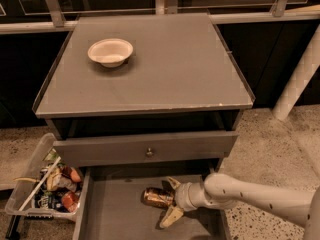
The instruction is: Pick orange can from middle drawer and place on counter
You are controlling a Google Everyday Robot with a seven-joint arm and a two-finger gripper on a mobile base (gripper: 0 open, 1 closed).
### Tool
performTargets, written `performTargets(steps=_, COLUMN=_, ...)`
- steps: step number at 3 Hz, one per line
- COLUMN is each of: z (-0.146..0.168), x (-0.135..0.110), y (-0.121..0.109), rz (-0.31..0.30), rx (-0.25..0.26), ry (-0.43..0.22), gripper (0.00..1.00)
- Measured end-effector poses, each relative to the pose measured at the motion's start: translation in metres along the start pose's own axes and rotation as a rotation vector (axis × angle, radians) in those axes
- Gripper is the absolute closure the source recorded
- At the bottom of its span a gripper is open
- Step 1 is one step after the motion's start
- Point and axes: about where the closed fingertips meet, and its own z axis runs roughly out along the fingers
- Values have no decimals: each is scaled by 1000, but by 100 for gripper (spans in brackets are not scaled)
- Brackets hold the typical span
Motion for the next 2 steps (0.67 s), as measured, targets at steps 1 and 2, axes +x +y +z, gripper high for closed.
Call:
performTargets(steps=1, z=19, x=2, y=3, rz=20, rx=-1, ry=2, gripper=18)
performTargets(steps=2, z=20, x=2, y=2, rz=21, rx=-1, ry=3, gripper=41)
